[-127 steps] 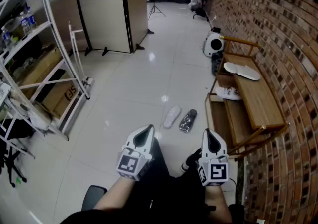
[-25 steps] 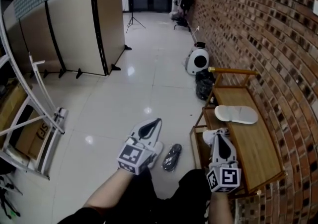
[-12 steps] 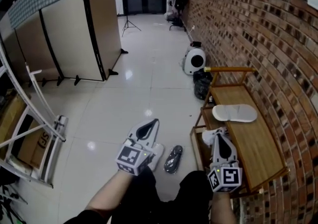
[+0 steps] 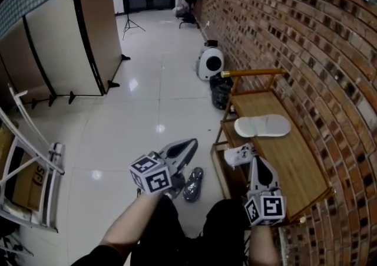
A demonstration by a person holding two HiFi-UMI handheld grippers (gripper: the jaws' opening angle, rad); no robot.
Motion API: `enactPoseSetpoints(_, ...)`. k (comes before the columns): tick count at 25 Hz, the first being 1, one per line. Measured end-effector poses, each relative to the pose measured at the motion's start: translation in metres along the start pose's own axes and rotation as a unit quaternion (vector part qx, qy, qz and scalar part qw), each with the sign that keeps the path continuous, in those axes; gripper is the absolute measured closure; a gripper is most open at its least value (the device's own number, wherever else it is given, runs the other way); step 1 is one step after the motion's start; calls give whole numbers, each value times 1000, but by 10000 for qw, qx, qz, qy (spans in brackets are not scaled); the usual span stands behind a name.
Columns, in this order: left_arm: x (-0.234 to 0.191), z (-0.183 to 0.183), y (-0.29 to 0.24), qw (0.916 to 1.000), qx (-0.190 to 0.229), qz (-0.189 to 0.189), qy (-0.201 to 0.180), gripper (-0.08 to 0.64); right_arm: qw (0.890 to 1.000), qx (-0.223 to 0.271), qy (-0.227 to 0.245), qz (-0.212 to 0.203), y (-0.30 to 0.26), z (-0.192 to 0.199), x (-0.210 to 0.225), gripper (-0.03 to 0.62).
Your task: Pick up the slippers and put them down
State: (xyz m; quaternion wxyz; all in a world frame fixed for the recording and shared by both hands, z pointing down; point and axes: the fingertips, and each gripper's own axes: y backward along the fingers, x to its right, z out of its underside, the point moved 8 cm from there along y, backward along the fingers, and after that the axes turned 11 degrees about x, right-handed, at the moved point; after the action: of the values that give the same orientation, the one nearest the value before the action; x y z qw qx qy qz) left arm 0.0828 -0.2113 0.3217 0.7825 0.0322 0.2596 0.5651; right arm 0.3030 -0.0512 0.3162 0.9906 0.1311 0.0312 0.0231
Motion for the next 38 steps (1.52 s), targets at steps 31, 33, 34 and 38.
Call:
enactPoseSetpoints(31,-60,133,-150,8964,-1257,-411,4230,293,9988,-337,149,313,15,7,26,583)
enactPoseSetpoints(33,-64,138,-162,8954,-1273,-420,4245,293,9988,-360,155,309,17,7,27,584)
enactPoseSetpoints(34,-65,140,-168,8955,-1280,-417,4243,293,9987,-374,154,312,18,7,29,583)
enactPoseSetpoints(38,-64,150,-190,8954,-1358,-380,4224,293,9983,-441,152,358,21,10,35,583)
